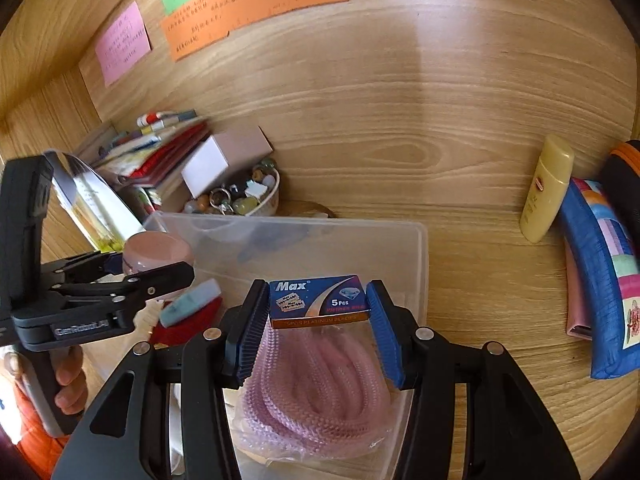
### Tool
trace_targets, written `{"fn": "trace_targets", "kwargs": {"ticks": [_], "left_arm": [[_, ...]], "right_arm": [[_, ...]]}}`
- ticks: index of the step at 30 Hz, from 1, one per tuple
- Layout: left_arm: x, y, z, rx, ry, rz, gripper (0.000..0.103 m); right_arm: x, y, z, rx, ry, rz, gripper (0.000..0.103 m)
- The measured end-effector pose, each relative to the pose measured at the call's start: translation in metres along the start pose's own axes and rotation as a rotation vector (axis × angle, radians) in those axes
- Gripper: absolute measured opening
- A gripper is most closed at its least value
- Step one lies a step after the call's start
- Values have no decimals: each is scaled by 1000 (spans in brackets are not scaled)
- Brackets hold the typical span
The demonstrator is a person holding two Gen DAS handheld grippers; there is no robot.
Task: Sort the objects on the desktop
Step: 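Drop the pink container into the bin with the left gripper while the right drops the box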
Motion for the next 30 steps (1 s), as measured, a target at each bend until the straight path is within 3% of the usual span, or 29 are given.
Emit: {"fn": "trace_targets", "kwargs": {"ticks": [16,19,21,27,30], "left_arm": [[7,-15,4,-25,14,58,65],[7,-18,1,-10,4,59,67],[5,-20,-3,-10,-12,65,67],[4,-17,-17,-7,-45,66,71],[2,-18,-22,-13,-62,65,74]], "right_arm": [[10,19,6,102,-11,-151,49],[11,20,5,122,-16,-166,57],[10,21,4,120,-20,-163,67],[4,22,-4,120,-53,-146,80],[0,20,-9,113,-66,-136,81]]}}
Point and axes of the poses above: each gripper's, at about its wrist camera, not at the fingertips, and z roughly the way its jaws point, y to its left, x to its underside, the point moved 9 cm from there along z, roughly the way its jaws point, and after that the axes turned 4 degrees about z, right-handed, at the moved point
